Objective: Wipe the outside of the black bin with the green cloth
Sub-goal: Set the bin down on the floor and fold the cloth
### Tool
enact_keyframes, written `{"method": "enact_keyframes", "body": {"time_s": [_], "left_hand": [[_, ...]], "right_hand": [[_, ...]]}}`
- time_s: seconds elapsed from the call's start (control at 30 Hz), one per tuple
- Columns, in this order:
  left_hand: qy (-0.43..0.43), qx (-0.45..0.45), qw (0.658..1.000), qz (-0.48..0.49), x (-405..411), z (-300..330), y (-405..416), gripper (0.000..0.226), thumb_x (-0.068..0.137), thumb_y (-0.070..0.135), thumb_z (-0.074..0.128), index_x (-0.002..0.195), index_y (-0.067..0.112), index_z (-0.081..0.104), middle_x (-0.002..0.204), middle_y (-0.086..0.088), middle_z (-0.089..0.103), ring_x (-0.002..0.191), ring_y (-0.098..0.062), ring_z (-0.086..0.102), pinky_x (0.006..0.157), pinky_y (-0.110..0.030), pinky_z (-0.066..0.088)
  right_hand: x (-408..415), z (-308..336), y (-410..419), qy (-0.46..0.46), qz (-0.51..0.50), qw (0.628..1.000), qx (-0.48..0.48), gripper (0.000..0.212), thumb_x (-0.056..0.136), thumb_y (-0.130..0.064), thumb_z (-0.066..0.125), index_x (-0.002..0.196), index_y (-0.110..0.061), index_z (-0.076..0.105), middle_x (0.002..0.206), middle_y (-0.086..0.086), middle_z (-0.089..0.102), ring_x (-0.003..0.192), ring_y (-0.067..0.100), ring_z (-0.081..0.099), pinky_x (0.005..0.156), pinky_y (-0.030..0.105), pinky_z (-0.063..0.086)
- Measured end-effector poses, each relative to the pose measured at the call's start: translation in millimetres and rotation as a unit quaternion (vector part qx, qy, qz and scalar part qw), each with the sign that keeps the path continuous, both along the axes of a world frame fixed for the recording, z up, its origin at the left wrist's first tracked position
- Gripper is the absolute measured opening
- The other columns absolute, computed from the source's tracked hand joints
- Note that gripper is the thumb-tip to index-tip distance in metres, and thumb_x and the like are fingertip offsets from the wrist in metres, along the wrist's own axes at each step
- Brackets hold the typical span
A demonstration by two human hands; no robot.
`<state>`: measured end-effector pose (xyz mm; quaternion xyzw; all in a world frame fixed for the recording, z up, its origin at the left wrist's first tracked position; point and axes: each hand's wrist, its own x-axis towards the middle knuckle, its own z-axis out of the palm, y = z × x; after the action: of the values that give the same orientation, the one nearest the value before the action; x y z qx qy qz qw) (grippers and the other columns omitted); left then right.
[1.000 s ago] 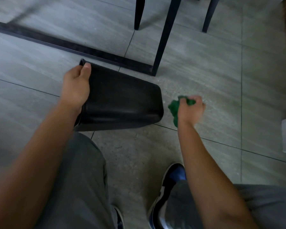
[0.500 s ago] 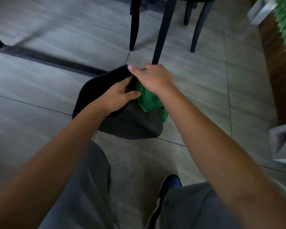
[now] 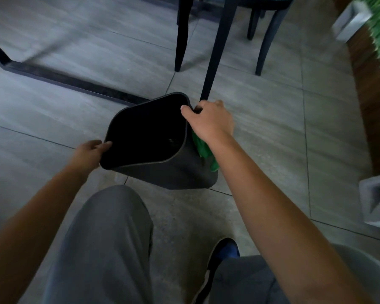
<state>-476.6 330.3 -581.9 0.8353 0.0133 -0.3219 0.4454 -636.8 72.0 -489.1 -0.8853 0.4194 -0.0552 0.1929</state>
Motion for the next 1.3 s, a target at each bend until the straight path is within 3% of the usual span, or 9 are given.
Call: {"method": "enact_keyframes", "body": {"time_s": [0.07,0.23,0.33,0.47,0.73,0.93,1.03,1.17,1.3], "left_hand": [[0.132,-0.076,0.988,0.037,-6.6,-4.9,-3.4,0.034,0.101,0.023,0.062,0.129,0.005,0.056,0.121,-0.02,0.064,0.104,-0.037,0.063,0.065,-0.046,0.065],[0.064,-0.091,0.993,0.047,-8.8,-13.2,-14.9,0.033,0.103,0.002,0.05,0.136,-0.001,0.054,0.12,-0.022,0.058,0.086,-0.041,0.061,0.041,-0.04,0.059],[0.035,-0.101,0.992,0.063,-5.8,-9.9,-16.9,0.034,0.104,0.008,0.052,0.137,0.0,0.056,0.121,-0.021,0.061,0.088,-0.042,0.064,0.046,-0.046,0.061],[-0.023,-0.097,0.993,0.062,-0.1,3.1,-20.8,0.036,0.105,0.011,0.051,0.139,0.001,0.055,0.121,-0.019,0.062,0.097,-0.044,0.064,0.05,-0.047,0.062],[-0.132,-0.076,0.988,0.018,-15.4,28.5,-37.8,0.035,0.106,0.008,0.047,0.14,0.004,0.055,0.116,-0.009,0.061,0.095,-0.032,0.067,0.08,-0.046,0.061],[-0.189,0.015,0.981,-0.033,-8.4,23.0,-52.2,0.03,0.105,0.011,0.048,0.131,0.004,0.062,0.103,-0.013,0.067,0.078,-0.032,0.073,0.071,-0.046,0.064],[-0.195,0.03,0.979,-0.054,-1.4,13.8,-55.5,0.026,0.104,0.014,0.049,0.123,0.008,0.065,0.098,-0.016,0.073,0.072,-0.029,0.075,0.067,-0.049,0.065],[-0.211,0.061,0.974,-0.05,0.8,12.9,-62.6,0.017,0.103,0.011,0.047,0.107,0.01,0.064,0.091,-0.02,0.069,0.07,-0.034,0.072,0.065,-0.046,0.064],[-0.219,0.126,0.966,-0.059,1.7,14.3,-70.6,0.025,0.105,0.019,0.043,0.111,0.002,0.061,0.09,-0.024,0.067,0.069,-0.037,0.069,0.067,-0.047,0.062]], "right_hand": [[0.0,0.4,-0.9,-0.006,0.007,1.0,0.01,0.06,0.091,-0.074,0.049,0.117,-0.024,0.071,0.132,0.007,0.057,0.106,0.03,0.065,0.07,0.034,0.045],[0.1,-0.3,-11.6,-0.021,0.001,0.999,0.034,0.046,0.085,-0.07,0.056,0.097,-0.029,0.073,0.116,0.002,0.067,0.095,0.025,0.068,0.071,0.033,0.053],[-0.6,-1.0,-16.6,-0.007,-0.038,0.998,0.057,0.052,0.08,-0.07,0.051,0.108,-0.031,0.074,0.114,0.0,0.069,0.091,0.024,0.068,0.073,0.033,0.056],[-7.8,4.7,-28.9,0.07,0.003,0.99,0.121,0.06,0.086,-0.067,0.053,0.132,-0.029,0.066,0.13,0.002,0.066,0.109,0.026,0.065,0.075,0.033,0.048],[-12.1,-13.1,-29.9,0.058,-0.011,0.984,0.169,0.032,0.096,-0.04,0.059,0.117,-0.02,0.07,0.106,0.004,0.072,0.089,0.024,0.068,0.068,0.031,0.051],[-19.9,-34.0,-43.5,0.137,0.0,0.973,0.188,0.023,0.1,-0.033,0.056,0.107,-0.015,0.068,0.102,0.007,0.069,0.074,0.017,0.058,0.072,0.031,0.049],[-23.6,-45.7,-48.1,0.159,0.007,0.962,0.22,0.032,0.099,-0.033,0.058,0.117,-0.008,0.068,0.109,0.011,0.069,0.083,0.023,0.063,0.077,0.033,0.052],[-27.6,-50.2,-39.2,0.152,0.022,0.956,0.252,0.036,0.1,-0.032,0.052,0.124,-0.009,0.066,0.116,0.012,0.069,0.079,0.02,0.06,0.066,0.031,0.045],[-25.8,-51.5,-38.0,0.155,0.023,0.951,0.265,0.036,0.105,-0.031,0.046,0.129,-0.009,0.061,0.122,0.015,0.067,0.091,0.028,0.063,0.075,0.032,0.046]]}}
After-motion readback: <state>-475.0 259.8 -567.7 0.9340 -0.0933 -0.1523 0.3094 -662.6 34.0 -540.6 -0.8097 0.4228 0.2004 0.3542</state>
